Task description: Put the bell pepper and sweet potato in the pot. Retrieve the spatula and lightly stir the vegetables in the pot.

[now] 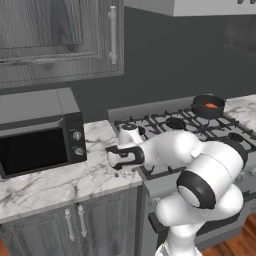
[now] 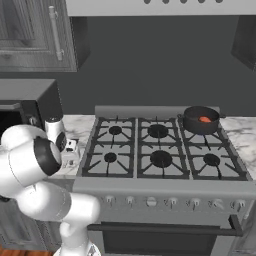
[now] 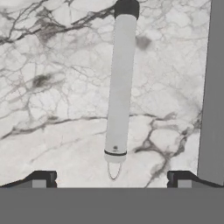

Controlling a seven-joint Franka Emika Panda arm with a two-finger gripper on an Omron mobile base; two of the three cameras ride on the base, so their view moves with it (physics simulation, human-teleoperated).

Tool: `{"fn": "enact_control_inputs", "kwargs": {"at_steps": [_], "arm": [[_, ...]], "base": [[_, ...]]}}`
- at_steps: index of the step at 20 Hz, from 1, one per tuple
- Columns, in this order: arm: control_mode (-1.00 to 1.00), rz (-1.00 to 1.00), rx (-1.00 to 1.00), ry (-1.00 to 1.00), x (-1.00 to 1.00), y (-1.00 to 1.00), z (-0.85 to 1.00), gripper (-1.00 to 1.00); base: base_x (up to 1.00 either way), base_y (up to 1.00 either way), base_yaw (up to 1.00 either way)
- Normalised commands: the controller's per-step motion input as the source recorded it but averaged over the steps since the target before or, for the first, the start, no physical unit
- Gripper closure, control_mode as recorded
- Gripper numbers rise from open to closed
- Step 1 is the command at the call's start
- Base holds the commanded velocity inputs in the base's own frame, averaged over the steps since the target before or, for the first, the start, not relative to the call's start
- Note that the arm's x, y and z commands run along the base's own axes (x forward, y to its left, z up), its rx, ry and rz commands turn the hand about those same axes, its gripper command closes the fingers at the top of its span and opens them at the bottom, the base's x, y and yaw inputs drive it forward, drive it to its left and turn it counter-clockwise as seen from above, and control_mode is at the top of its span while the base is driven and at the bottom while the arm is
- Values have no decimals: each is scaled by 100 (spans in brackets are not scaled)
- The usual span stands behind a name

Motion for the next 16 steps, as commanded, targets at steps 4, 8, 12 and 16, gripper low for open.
{"fn": "enact_control_inputs", "kwargs": {"at_steps": [4, 8, 12, 16], "arm": [[-100, 0, 0, 0, 12, 17, -19, -100], [-100, 0, 0, 0, 3, 9, -42, -100], [-100, 0, 0, 0, 3, 2, -29, -100], [-100, 0, 0, -1, 1, 0, -4, -100]], "base": [[0, 0, 0], [0, 0, 0], [0, 0, 0], [0, 0, 0]]}}
